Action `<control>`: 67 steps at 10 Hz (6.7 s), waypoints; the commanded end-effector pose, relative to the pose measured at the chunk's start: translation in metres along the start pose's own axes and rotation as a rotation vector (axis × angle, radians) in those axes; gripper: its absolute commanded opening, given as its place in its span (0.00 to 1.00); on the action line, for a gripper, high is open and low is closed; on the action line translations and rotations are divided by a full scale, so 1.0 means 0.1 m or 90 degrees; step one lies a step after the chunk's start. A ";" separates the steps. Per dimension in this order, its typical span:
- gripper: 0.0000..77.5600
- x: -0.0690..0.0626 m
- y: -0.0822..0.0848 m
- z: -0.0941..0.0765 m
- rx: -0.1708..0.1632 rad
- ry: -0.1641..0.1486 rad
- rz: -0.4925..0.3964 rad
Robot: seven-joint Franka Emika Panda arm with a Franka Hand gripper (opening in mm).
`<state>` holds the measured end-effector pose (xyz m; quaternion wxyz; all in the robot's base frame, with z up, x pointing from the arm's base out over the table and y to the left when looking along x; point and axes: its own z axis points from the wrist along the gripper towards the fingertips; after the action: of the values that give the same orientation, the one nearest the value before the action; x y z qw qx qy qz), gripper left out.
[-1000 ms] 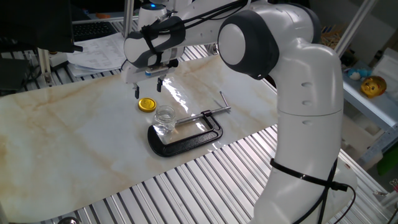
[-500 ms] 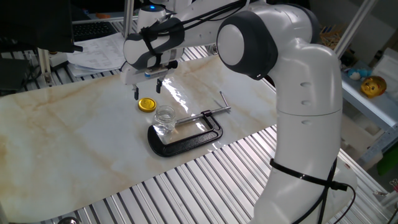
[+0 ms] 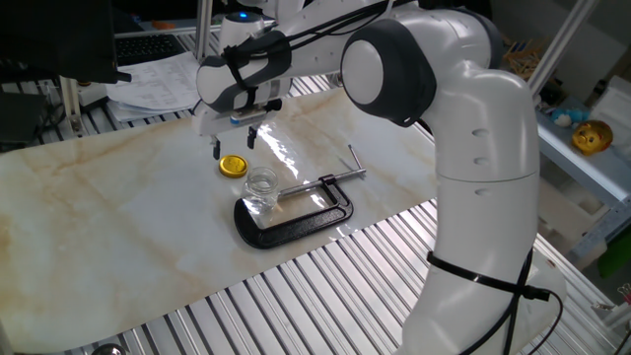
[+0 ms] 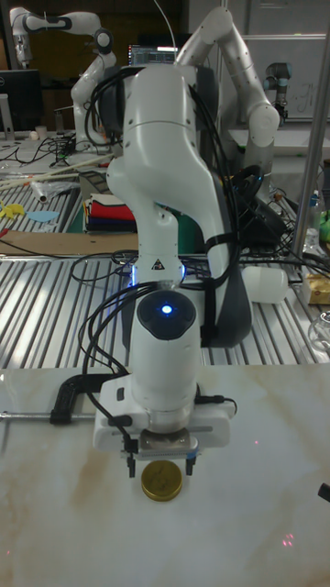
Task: Screw the lid onto the jar
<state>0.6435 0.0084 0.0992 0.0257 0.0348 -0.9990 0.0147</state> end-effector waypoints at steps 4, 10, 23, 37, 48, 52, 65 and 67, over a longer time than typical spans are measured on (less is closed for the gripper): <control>1.00 0.05 -0.05 0.15 -0.008 -0.003 0.000; 1.00 0.12 0.01 0.21 -0.007 -0.007 0.004; 1.00 0.11 0.02 0.37 -0.011 -0.019 0.015; 1.00 0.09 0.02 0.36 -0.012 -0.016 0.001; 0.01 0.09 0.02 0.36 -0.012 -0.016 0.001; 0.01 -0.04 0.12 -0.06 0.000 -0.011 0.003; 0.01 0.47 0.12 -0.67 0.007 0.011 0.028; 0.01 0.60 0.18 -0.69 0.010 0.009 0.032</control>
<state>0.5957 0.0206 0.1674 0.0350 0.0139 -0.9990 0.0222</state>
